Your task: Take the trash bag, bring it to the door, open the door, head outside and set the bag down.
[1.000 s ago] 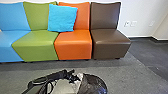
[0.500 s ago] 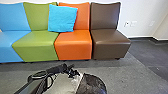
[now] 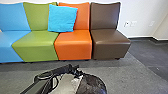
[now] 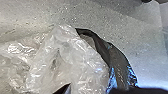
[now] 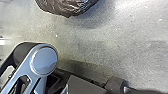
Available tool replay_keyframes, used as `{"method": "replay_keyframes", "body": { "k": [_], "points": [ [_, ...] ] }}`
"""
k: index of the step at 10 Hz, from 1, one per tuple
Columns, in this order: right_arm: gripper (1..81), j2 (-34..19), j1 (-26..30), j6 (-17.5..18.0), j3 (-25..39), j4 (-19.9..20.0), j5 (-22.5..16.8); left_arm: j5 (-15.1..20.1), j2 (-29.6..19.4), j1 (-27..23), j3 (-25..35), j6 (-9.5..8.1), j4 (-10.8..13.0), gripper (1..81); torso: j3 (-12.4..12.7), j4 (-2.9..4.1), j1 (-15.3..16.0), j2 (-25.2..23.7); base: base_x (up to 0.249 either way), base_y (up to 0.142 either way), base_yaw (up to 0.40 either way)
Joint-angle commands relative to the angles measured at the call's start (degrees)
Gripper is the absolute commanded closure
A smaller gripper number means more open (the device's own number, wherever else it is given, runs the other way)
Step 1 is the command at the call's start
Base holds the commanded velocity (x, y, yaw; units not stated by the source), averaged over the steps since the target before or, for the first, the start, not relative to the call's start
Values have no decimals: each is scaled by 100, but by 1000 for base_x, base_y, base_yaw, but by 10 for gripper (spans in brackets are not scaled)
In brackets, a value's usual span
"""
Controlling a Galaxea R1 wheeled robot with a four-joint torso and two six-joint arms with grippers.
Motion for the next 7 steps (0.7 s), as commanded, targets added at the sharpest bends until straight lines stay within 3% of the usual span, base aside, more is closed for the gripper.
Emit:
{"method": "replay_keyframes", "body": {
  "k": [1,3,4,5,7],
  "points": [
    [10,-287,385,-9,104,194,-371,-27,178,-633,-63,-16,-73,10,0,0,0,0,0,0,0],
    [10,-243,359,-9,69,185,-379,-228,239,-484,-238,-16,75,10,0,0,0,0,0,0,0],
    [10,-234,359,-9,69,185,-371,-334,266,-396,-274,-16,146,10,-121,0,0,0,0,0,0],
    [10,-234,359,-9,69,194,-371,-423,283,-378,-283,-16,155,10,-522,0,0,0,0,0,0],
    [10,-234,367,-9,86,203,-371,-458,266,-370,-283,-16,164,10,-632,0,0,0,0,0,0]
  ]
}}
